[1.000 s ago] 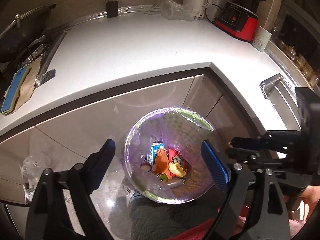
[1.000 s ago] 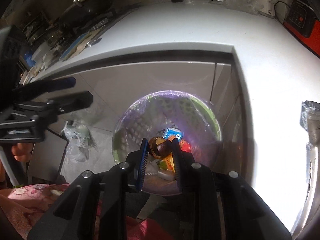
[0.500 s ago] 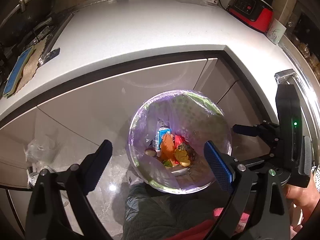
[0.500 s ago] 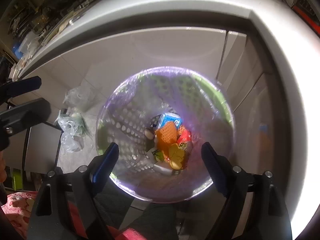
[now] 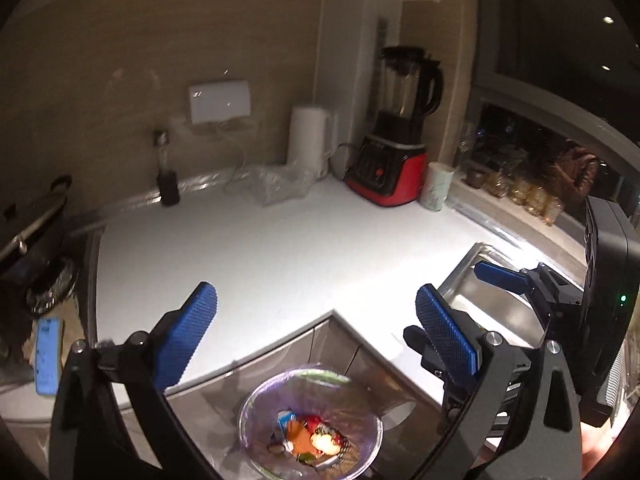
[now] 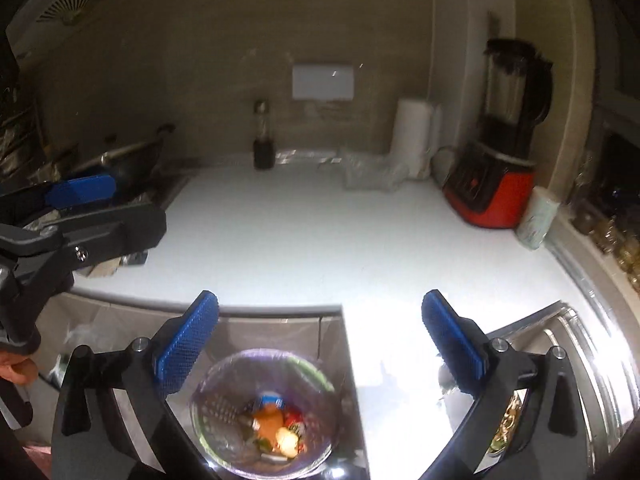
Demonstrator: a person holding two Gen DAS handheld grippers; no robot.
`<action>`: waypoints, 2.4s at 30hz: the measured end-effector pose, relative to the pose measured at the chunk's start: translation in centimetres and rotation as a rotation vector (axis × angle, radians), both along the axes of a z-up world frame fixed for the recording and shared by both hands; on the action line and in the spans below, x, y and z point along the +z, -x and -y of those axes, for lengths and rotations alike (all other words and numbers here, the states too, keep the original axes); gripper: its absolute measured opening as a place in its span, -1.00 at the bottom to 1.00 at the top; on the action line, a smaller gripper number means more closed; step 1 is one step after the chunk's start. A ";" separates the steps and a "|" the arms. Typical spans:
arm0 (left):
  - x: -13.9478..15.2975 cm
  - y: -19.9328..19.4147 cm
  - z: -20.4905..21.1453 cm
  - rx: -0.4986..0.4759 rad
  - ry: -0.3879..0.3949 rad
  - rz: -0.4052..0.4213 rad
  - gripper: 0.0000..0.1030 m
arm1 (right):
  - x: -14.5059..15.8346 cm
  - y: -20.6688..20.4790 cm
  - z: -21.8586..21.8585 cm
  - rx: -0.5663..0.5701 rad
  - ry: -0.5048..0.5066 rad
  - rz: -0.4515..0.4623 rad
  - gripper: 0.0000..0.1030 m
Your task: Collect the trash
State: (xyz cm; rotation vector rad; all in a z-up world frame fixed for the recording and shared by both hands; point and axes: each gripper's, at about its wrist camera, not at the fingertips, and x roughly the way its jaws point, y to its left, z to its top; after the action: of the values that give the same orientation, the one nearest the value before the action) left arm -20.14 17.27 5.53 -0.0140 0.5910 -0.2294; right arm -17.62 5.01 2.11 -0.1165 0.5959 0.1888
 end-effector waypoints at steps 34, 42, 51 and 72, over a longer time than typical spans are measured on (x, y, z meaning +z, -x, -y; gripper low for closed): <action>4.1 8.3 -3.9 -0.218 0.021 0.071 0.85 | 7.5 12.9 -6.7 -0.359 0.036 0.145 0.96; 4.0 8.3 -3.9 -0.218 0.021 0.071 0.85 | 7.4 13.0 -6.6 -0.357 0.036 0.146 0.96; 4.1 8.4 -3.9 -0.215 0.018 0.079 0.85 | 7.4 13.0 -6.6 -0.355 0.034 0.145 0.96; 4.4 7.6 -4.3 -0.219 0.010 0.078 0.85 | 7.7 12.9 -6.8 -0.358 0.033 0.139 0.96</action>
State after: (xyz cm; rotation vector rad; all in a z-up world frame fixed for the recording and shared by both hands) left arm -27.77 21.59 9.89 0.0501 0.5134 -0.4439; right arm -30.53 11.84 9.77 -0.0523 0.4720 -0.1754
